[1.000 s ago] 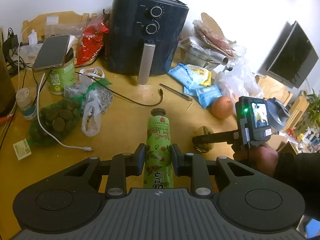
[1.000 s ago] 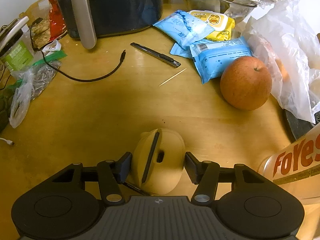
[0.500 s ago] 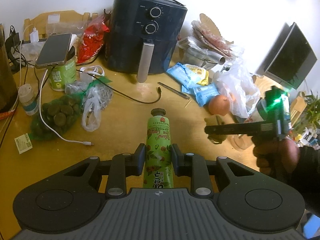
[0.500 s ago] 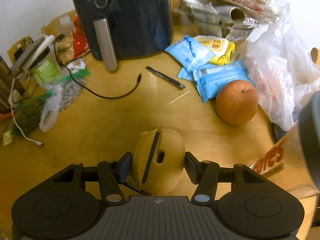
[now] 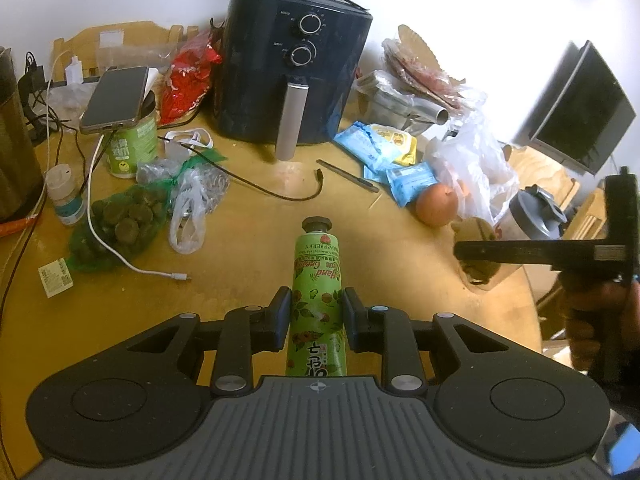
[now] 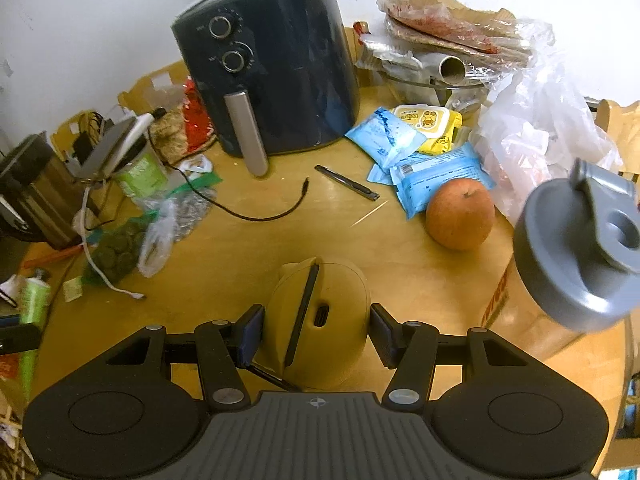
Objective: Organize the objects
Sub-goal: 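Carry the tape measure with the right tool while the left tool carries the tube to the box, then open the left tool to drop the green tube into the box while the right tool holds the tape measure, then lower the tape measure into the box and open the right tool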
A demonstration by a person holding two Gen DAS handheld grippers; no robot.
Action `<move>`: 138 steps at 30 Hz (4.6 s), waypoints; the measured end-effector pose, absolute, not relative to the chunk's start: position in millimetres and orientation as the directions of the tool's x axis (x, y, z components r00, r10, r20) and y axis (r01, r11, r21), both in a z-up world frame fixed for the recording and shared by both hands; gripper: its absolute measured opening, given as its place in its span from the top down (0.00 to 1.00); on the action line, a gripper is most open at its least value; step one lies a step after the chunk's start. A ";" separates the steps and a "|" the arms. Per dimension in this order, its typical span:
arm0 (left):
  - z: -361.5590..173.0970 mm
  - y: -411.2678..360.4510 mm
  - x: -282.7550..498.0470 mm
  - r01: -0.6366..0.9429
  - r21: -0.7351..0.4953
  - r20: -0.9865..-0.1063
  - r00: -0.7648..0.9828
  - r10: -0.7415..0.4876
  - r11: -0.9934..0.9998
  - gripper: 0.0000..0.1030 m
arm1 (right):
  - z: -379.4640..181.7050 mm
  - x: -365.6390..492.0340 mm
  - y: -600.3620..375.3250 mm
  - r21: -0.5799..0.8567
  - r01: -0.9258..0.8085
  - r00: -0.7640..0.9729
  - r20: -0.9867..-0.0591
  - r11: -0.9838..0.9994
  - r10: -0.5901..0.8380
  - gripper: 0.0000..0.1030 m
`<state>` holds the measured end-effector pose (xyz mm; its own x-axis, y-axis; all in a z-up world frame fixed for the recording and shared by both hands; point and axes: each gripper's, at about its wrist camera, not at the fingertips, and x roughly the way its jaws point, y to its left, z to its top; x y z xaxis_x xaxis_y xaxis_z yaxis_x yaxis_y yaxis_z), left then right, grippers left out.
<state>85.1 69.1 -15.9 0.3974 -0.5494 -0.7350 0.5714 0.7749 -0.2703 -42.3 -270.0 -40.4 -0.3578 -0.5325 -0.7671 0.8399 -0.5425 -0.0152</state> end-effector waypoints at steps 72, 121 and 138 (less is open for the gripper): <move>-44.7 100.0 -8.0 0.543 -0.302 -0.818 0.274 -0.505 0.784 0.44 | -49.7 50.0 -178.3 0.145 0.560 -0.415 -0.804 -0.816 -0.427 0.43; -38.5 81.8 -6.6 0.622 -0.107 -0.832 0.371 -0.412 0.775 0.03 | -65.7 58.0 -188.4 -0.053 0.259 -0.566 -0.817 -0.964 -0.108 0.00; -8.5 55.7 -17.8 0.696 0.211 -0.685 0.606 -0.404 0.687 0.00 | -40.3 66.3 -218.2 -0.430 0.125 -0.821 -0.551 -0.894 0.151 0.00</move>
<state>-17.8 55.7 -8.5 0.6064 -0.4036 -0.6851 0.6955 0.6869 0.2109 66.3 -218.2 -40.3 -0.8209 0.1507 -0.5509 0.1248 -0.8939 -0.4305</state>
